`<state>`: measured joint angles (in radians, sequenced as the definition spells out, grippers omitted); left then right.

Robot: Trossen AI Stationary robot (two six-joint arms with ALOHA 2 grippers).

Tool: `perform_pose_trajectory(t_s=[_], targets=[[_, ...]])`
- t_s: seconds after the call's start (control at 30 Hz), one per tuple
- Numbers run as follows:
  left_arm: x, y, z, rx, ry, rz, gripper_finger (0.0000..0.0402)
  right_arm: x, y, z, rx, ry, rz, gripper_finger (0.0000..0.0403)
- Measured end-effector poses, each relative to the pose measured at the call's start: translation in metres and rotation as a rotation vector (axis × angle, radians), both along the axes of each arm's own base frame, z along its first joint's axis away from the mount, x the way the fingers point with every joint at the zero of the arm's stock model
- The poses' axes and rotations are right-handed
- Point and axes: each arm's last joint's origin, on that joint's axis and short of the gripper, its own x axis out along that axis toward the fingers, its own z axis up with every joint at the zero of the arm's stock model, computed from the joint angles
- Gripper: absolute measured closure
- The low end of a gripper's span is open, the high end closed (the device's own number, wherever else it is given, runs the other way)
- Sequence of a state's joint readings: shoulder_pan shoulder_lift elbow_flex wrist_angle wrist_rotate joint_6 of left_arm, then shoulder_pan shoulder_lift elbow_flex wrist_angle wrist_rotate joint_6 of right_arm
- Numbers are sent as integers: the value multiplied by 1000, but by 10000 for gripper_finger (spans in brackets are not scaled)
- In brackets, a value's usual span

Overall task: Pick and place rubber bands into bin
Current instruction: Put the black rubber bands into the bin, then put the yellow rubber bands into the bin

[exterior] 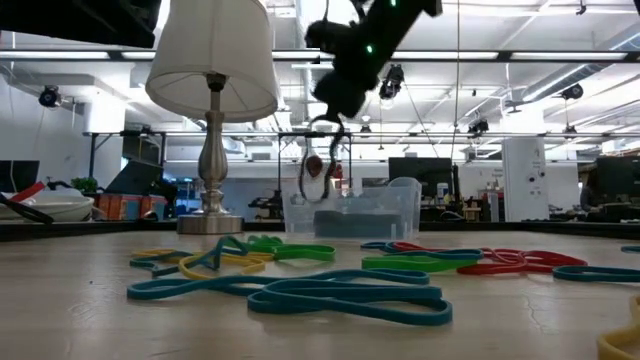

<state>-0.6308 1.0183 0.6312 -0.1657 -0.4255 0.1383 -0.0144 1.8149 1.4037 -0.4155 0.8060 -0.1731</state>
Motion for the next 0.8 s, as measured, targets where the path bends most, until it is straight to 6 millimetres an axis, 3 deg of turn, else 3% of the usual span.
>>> perform_pose_trajectory(t_s=[0.3,0.53,0.8], targets=[[0,0,0,-1,-1,0,262,-15,-21,-34,84,44,-74,394],[0,0,0,-1,-1,0,262,-22,-37,-50,294,28,-54,392],[0,0,0,-1,0,-1,262,-28,-51,-57,473,17,-53,322]])
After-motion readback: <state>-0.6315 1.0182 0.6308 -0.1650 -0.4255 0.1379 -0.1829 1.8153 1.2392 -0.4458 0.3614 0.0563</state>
